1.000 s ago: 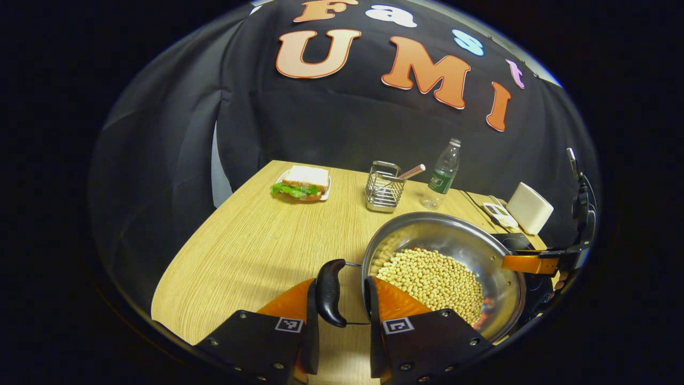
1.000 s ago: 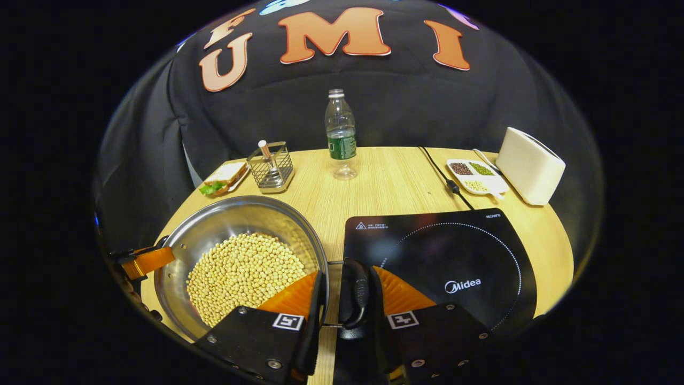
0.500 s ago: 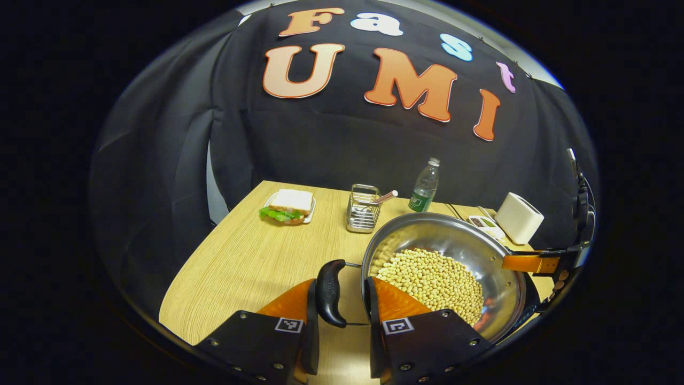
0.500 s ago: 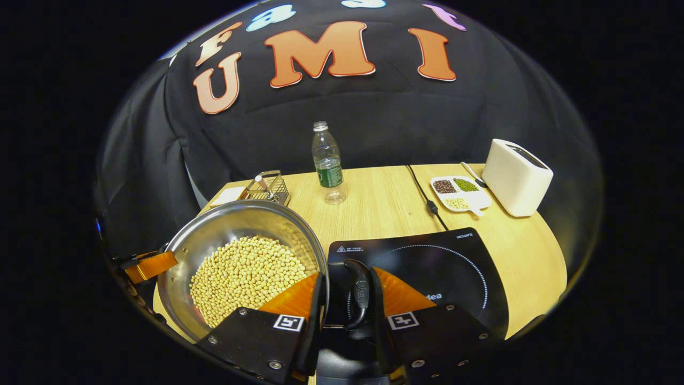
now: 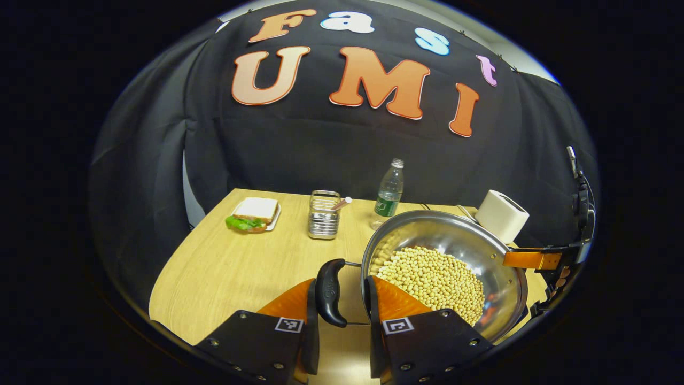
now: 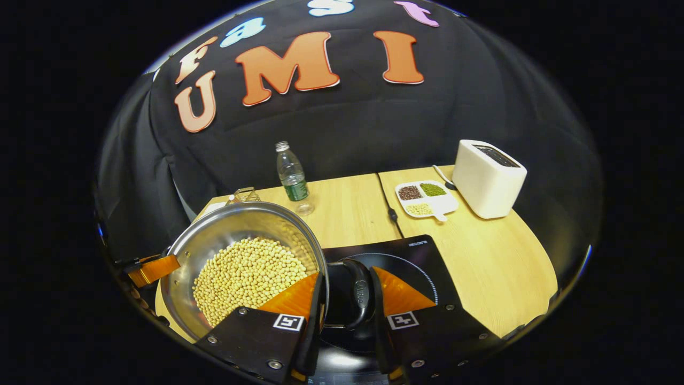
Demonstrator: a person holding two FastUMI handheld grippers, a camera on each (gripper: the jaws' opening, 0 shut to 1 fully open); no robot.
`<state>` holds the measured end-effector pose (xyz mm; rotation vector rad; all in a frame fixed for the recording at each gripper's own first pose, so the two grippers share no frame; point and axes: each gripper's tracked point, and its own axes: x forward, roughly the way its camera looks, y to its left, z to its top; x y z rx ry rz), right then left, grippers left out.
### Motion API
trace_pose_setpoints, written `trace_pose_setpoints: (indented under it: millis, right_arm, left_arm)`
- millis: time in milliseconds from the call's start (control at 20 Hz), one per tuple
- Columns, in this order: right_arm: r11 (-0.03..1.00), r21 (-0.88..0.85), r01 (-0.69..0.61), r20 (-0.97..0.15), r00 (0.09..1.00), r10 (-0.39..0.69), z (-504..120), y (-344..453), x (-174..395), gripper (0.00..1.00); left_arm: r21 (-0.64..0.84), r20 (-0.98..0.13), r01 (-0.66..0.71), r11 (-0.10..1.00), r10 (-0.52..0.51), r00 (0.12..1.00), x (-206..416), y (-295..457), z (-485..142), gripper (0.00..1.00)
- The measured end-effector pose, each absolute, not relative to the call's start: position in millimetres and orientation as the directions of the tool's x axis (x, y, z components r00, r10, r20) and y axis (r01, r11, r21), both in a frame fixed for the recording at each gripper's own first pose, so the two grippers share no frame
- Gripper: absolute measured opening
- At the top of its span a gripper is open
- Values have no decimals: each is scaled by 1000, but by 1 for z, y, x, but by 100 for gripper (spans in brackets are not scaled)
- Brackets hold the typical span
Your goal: First push the handle of the pot to place it horizontally, then grasp the pot with both hands and set it on the induction cooktop.
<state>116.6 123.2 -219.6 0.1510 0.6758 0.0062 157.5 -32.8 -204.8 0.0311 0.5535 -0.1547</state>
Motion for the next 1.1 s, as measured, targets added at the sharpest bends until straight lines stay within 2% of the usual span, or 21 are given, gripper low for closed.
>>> trace_pose_setpoints:
  millis: [50,100,300,350,400,450,500,550,1100]
  right_arm:
    - [989,138,52,-624,780,47,-220,115,116,42]
    - [989,137,62,-624,780,37,-221,106,116,43]
    - [983,146,109,-622,783,6,-218,70,113,42]
    - [982,144,119,-622,783,-3,-217,61,111,38]
    - [981,143,129,-622,783,-12,-217,52,110,42]
    - [980,142,139,-623,782,-21,-218,43,108,42]
    - [979,140,148,-623,782,-29,-217,35,106,38]
    - [978,138,158,-624,780,-38,-217,27,104,42]
    - [968,139,210,-664,745,-66,-242,-24,87,42]
  left_arm:
    - [-12,-531,163,987,-144,835,157,-42,-207,39]
    - [-13,-535,171,985,-151,831,152,-47,-216,39]
    - [-15,-542,208,978,-182,821,156,-87,-216,39]
    - [-17,-545,217,976,-191,817,155,-96,-217,40]
    - [-19,-549,226,974,-199,811,156,-106,-219,40]
    - [-23,-553,236,972,-208,807,156,-116,-221,39]
    - [-25,-558,244,969,-217,801,155,-125,-222,39]
    - [-27,-563,254,967,-225,796,154,-135,-226,39]
    - [-18,-605,296,955,-246,757,149,-189,-258,38]
